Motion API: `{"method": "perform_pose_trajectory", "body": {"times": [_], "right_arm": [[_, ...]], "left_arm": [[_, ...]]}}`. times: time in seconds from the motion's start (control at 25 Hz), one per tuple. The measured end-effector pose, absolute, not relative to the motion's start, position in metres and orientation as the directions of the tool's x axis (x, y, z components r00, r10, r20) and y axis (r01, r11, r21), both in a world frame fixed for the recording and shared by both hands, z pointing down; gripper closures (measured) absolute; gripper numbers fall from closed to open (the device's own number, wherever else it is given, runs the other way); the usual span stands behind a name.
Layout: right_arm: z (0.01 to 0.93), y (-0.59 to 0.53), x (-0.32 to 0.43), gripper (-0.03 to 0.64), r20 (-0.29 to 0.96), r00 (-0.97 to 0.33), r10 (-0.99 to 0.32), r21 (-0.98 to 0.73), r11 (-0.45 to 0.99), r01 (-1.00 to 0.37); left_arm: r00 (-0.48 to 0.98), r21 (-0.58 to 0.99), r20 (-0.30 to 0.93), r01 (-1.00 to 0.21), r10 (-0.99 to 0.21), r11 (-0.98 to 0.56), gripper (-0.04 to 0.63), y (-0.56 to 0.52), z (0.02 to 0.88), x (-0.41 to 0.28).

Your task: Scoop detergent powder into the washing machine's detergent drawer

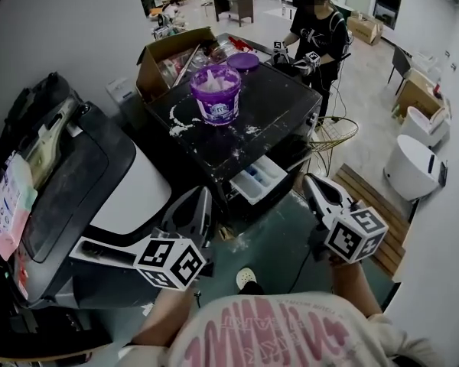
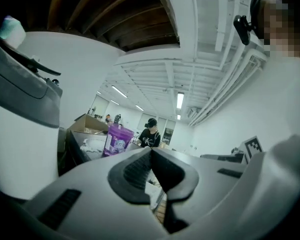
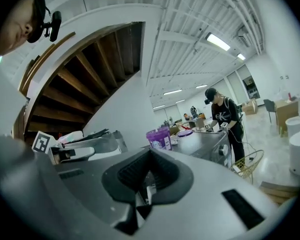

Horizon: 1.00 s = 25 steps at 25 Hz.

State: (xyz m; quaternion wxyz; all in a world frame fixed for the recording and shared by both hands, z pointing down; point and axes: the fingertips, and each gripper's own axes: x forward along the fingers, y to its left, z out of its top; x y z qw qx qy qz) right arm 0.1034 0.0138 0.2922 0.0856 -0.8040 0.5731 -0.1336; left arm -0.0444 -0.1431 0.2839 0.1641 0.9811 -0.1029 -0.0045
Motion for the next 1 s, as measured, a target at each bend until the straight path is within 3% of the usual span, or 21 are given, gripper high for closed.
{"method": "perform_pose_trajectory", "body": {"times": [0.44,0.68,1.0], "right_arm": [[0.282,-0.087,0.161,0.618,0.099,0.267,-0.959,-0.321,-0.284,-0.903],[0.291,-0.122,0.173,0.614,0.174,0.190,-0.966,-0.250,-0.229,-0.941],[0.263,-0.181,0.197,0.545,0.156,0.102,-0.983,-0.242,-0.138,-0.960]], "left_arm": [[0.976,0.311,-0.009,-0.205,-0.219,-0.928,0.594,-0.235,0.267,0.006],[0.975,0.357,0.029,-0.214,-0.218,-0.909,0.593,-0.254,0.288,0.003],[0.957,0.389,0.048,-0.283,-0.287,-0.877,0.594,-0.266,0.308,-0.023]]}}
